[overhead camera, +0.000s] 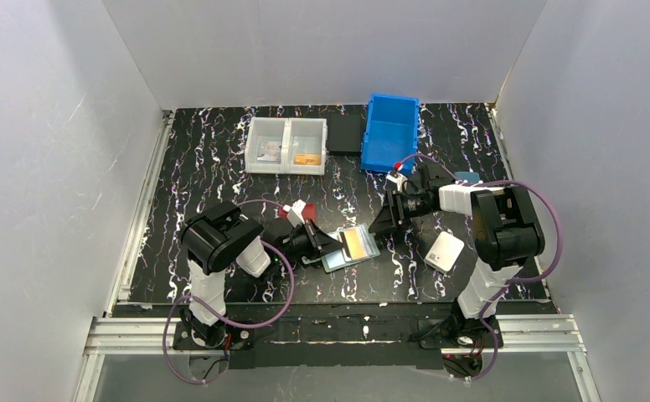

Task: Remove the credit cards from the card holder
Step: Remove the credit card from the card holder.

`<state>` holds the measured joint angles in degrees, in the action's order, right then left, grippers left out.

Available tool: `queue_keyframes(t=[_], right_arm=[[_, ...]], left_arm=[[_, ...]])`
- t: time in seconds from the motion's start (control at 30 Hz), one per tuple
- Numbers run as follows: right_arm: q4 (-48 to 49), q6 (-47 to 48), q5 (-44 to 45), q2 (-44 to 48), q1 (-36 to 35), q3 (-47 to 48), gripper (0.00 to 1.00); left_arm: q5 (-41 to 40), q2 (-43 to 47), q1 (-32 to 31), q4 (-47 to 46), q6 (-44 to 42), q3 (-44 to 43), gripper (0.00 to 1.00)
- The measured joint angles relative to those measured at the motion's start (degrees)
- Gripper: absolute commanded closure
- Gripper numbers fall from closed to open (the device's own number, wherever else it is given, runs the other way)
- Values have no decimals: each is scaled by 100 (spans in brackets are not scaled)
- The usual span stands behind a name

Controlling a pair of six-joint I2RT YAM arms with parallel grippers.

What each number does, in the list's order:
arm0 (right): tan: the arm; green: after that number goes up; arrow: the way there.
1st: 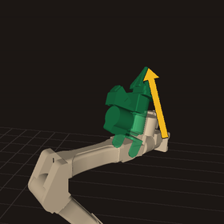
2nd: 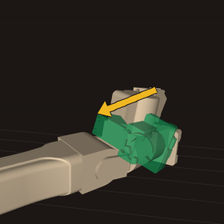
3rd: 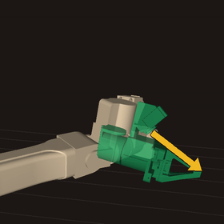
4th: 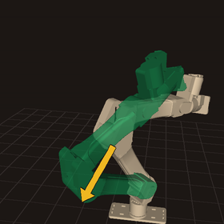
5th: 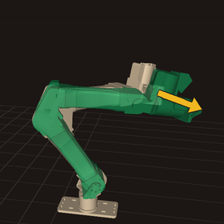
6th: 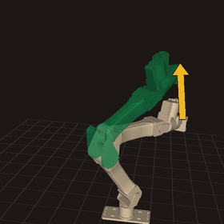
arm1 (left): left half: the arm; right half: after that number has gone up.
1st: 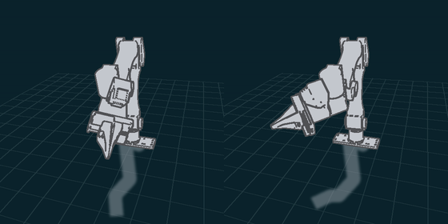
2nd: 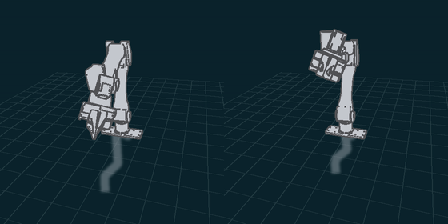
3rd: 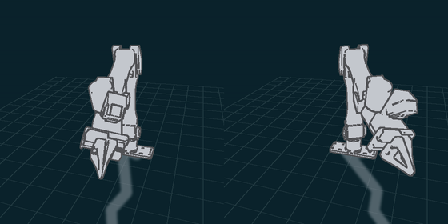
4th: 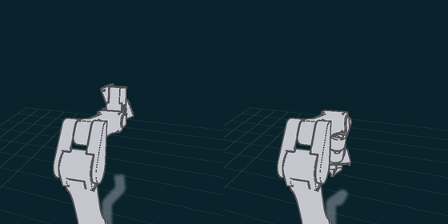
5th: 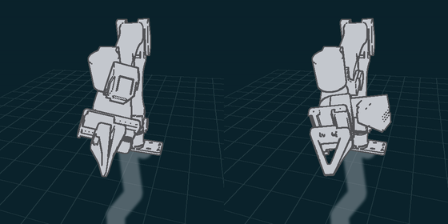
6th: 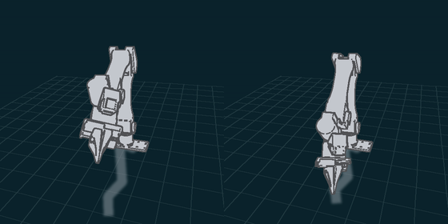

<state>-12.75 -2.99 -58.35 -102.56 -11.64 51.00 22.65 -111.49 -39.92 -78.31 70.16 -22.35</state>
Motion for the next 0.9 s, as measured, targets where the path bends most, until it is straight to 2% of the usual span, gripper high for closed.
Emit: queue_keyframes(t=[0.17,0.23,0.4,0.5,0.6,0.77,0.9], right_arm=[[-180,277,72,0,-16,0,37],[-222,342,17,0,-22,0,47],[-94,323,-304,64,-107,-33,78],[142,149,-322,129,-336,-94,86],[219,55,-113,111,-581,-98,91],[174,13,589,-126,-708,-86,93],[-75,-74,822,-325,-675,50,93]], left_arm=[[49,129,3,264,-150,26,100],[53,181,5,400,-173,57,100],[73,360,7,671,-182,122,100],[80,381,7,721,-179,125,100],[78,420,9,798,-175,125,100],[75,548,9,925,-178,156,100],[68,642,12,958,-171,282,100]])
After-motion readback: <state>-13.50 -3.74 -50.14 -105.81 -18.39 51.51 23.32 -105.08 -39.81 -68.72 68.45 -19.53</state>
